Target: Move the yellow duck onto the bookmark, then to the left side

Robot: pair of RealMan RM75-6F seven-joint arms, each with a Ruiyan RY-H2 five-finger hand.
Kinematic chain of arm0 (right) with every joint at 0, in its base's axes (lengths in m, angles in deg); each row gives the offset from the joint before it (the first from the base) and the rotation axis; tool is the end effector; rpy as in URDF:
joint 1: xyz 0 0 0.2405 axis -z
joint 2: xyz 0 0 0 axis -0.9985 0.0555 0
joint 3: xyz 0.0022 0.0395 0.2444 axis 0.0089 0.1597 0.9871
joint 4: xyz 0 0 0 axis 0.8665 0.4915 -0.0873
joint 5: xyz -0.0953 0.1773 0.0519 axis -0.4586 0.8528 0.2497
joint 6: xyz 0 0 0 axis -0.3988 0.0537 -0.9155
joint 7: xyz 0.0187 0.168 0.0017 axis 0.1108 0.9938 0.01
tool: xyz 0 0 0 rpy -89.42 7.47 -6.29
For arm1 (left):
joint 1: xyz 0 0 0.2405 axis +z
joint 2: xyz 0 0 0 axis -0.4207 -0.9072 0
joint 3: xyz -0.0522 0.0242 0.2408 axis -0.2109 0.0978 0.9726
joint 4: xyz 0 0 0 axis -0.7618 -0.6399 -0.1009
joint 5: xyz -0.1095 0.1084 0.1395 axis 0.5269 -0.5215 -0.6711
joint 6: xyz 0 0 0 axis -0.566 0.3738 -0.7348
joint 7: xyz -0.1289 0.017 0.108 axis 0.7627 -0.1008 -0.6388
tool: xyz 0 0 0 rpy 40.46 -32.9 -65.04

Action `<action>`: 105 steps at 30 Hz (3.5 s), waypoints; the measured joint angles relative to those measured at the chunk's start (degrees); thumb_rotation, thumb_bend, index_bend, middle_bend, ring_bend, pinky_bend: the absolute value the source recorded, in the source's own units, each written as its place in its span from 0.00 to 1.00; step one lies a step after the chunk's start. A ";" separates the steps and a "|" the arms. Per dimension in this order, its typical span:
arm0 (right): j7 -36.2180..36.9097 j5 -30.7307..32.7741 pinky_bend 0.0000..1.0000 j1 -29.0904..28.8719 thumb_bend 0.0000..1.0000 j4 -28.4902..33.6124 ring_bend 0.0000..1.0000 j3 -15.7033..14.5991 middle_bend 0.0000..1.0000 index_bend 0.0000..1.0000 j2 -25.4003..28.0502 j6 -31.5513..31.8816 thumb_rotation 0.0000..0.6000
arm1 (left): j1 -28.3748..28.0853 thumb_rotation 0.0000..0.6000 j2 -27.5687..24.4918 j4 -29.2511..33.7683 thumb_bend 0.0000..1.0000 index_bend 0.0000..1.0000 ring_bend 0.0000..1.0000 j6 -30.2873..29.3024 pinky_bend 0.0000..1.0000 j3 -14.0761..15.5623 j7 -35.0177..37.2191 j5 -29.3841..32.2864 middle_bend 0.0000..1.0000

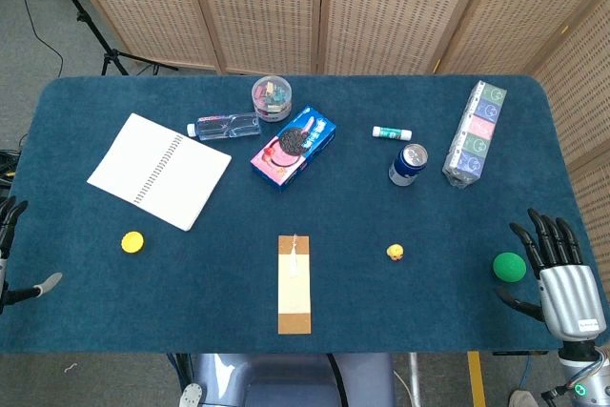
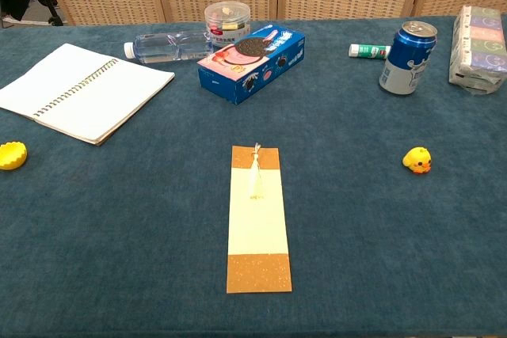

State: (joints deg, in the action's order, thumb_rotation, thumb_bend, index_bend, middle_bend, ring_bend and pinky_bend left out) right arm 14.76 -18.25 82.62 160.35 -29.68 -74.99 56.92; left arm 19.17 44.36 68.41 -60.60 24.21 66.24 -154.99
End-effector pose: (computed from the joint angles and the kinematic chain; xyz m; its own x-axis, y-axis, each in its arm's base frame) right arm -0.2680 -0.1997 0.1640 0.3738 0.1561 0.9143 -0.9073 -0.1429 0.3954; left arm -0.2820 0.2012 0.1838 0.2410 -0.0364 0.9698 0.9691 0.0636 -0.2384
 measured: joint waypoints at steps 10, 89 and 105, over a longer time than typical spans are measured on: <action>-1.06 0.66 0.00 0.10 0.00 0.32 0.00 0.92 0.00 0.12 -0.48 0.36 1.00 | 0.92 1.00 -0.45 0.69 0.00 0.00 0.00 0.29 0.00 -0.44 -0.59 -0.18 0.00; 1.43 17.23 0.00 -26.66 0.52 -14.11 0.00 2.20 0.00 0.57 -19.10 -39.18 1.00 | 0.49 1.00 -1.22 2.38 0.00 0.00 0.00 6.50 0.00 -0.53 -3.43 -1.45 0.00; -16.12 19.27 0.00 -34.98 0.52 7.66 0.00 7.60 0.00 0.58 -18.20 -40.27 1.00 | 1.00 1.00 -3.18 3.06 0.00 0.00 0.00 6.21 0.00 0.96 0.78 -5.50 0.00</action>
State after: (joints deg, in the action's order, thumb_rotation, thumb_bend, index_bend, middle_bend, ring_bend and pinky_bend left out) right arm -1.36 1.01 47.65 168.01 -22.08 -93.19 16.65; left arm 20.18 41.18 71.47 -54.39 25.17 67.02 -160.48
